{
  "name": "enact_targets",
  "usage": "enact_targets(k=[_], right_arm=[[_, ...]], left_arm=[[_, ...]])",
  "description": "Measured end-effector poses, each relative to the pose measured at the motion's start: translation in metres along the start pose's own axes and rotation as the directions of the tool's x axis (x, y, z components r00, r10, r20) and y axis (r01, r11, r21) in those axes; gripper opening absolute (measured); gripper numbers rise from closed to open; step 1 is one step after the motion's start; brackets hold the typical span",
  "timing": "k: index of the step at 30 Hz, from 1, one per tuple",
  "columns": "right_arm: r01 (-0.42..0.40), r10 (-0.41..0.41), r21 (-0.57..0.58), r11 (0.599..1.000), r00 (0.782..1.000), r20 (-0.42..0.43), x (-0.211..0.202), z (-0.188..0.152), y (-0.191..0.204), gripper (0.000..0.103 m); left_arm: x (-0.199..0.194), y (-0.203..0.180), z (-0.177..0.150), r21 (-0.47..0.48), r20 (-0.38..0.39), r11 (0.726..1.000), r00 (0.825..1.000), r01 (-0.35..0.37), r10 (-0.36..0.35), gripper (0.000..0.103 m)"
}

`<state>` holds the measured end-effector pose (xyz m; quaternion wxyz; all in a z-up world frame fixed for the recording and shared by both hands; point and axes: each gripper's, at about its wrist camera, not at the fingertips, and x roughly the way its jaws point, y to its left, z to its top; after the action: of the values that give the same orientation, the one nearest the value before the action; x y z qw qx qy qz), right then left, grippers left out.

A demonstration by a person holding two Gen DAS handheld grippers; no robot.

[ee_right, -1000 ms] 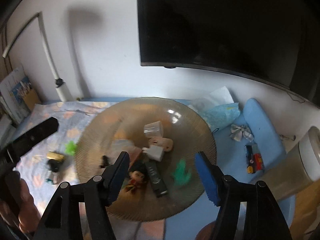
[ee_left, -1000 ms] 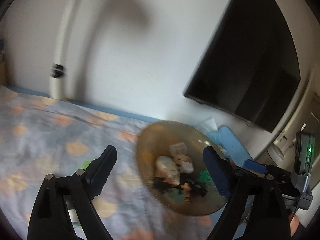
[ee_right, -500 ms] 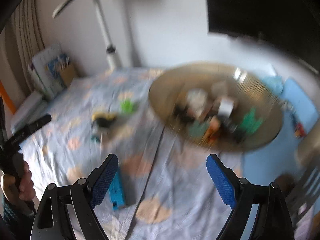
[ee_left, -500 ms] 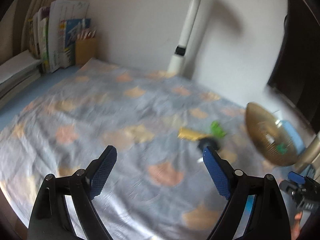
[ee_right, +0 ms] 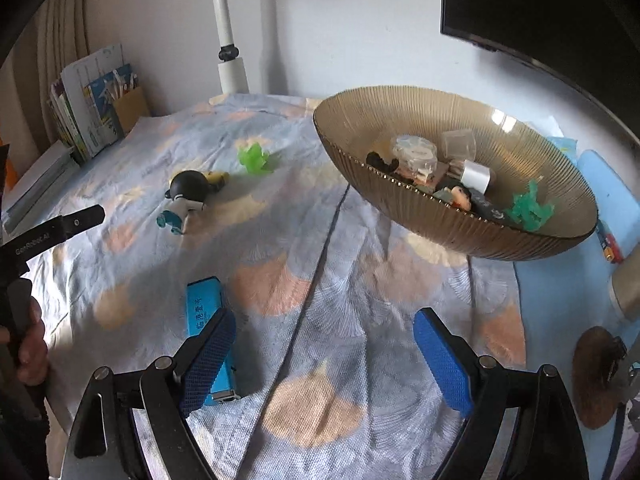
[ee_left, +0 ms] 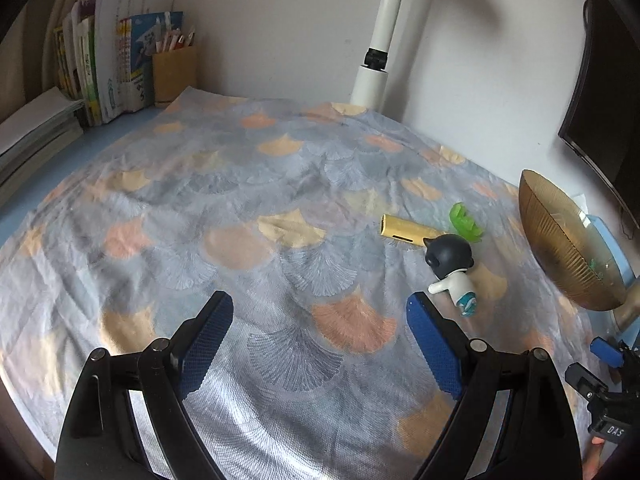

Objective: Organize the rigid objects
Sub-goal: 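Move both open tools back over the remaining toys, then grasp the blue USB stick with the right gripper while the left gripper grasps the black-headed doll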

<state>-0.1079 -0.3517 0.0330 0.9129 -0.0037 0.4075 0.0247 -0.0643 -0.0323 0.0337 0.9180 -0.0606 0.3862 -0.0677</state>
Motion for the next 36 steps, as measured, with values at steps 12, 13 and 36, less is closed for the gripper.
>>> enact_targets(k=[12, 13, 36], right_arm=[[-0.099, 0.102, -0.061, 0.993, 0.993, 0.052, -0.025, 0.008, 0.007, 0.089], [-0.147, 0.149, -0.093, 0.985, 0.989, 0.019, -0.026, 0.013, 0.012, 0.089], [-0.178, 0.153, -0.182, 0.967, 0.978, -0.140, 0.024, 0.012, 0.048, 0.024]], left_arm=[[0.002, -0.035, 0.013, 0.078, -0.075, 0.989, 0.990, 0.122, -0.116, 0.088], [0.010, -0.045, 0.017, 0.094, -0.120, 0.982, 0.981, 0.165, -0.153, 0.088], [0.068, -0.092, 0.019, 0.164, -0.212, 0.971, 0.967, 0.176, -0.140, 0.051]])
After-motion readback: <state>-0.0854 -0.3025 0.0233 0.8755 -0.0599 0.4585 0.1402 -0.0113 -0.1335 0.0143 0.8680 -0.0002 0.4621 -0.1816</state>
